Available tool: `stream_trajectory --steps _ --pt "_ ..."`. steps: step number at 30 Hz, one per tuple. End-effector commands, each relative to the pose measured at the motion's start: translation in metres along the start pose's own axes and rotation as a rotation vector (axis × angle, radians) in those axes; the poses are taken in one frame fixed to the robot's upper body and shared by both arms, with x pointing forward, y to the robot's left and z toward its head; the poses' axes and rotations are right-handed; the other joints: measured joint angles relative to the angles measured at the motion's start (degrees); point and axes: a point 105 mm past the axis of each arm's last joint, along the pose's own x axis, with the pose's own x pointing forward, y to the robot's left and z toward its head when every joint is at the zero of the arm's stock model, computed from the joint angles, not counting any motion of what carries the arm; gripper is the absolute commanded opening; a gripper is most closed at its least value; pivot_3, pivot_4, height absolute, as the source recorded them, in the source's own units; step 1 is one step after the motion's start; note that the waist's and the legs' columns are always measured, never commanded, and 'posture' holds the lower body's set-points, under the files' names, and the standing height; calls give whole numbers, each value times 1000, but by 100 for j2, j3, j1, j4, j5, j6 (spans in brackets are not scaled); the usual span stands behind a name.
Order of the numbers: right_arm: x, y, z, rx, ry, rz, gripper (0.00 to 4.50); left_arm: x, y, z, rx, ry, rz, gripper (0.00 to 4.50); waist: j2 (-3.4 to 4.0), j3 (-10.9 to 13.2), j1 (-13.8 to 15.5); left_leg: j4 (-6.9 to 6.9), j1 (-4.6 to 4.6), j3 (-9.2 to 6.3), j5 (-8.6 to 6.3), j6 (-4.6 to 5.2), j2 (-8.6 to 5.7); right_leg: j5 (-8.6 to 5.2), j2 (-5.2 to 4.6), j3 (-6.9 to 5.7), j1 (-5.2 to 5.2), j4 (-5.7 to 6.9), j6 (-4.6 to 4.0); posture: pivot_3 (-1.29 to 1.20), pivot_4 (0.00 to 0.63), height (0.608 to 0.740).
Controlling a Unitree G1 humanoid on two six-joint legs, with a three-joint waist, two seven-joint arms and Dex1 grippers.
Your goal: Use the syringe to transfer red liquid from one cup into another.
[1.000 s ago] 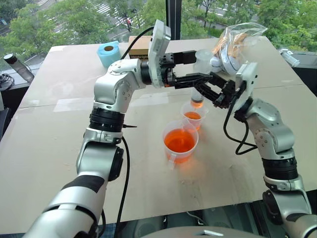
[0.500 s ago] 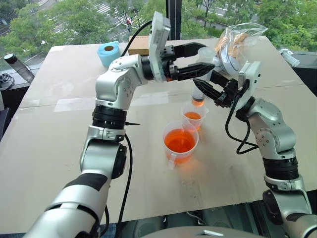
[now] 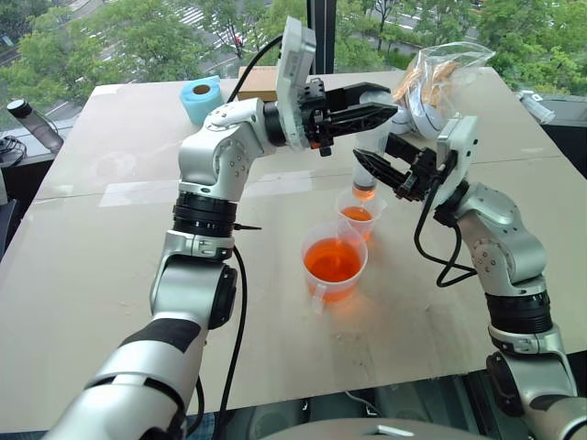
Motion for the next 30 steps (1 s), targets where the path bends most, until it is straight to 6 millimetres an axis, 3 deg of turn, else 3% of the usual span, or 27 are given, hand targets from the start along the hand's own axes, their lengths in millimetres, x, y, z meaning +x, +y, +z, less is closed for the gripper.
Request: stream_trajectory --steps 1,18,30 --pt "1 6 14 -47 -46 25 1478 4 -8 20 61 -37 -41 1403 0 0 -1 0 0 0 0 0 0 0 0 0 0 0 0 0 150 740" --pt "1 3 18 -52 -59 14 1478 -4 -8 -14 68 106 -52 1404 0 0 -1 0 0 0 0 0 0 0 1 0 0 0 0 0 150 740" --pt "1 2 21 -53 -69 6 1478 -8 -3 -25 75 150 -27 1404 0 0 0 0 0 0 0 0 0 0 1 0 0 0 0 0 150 740"
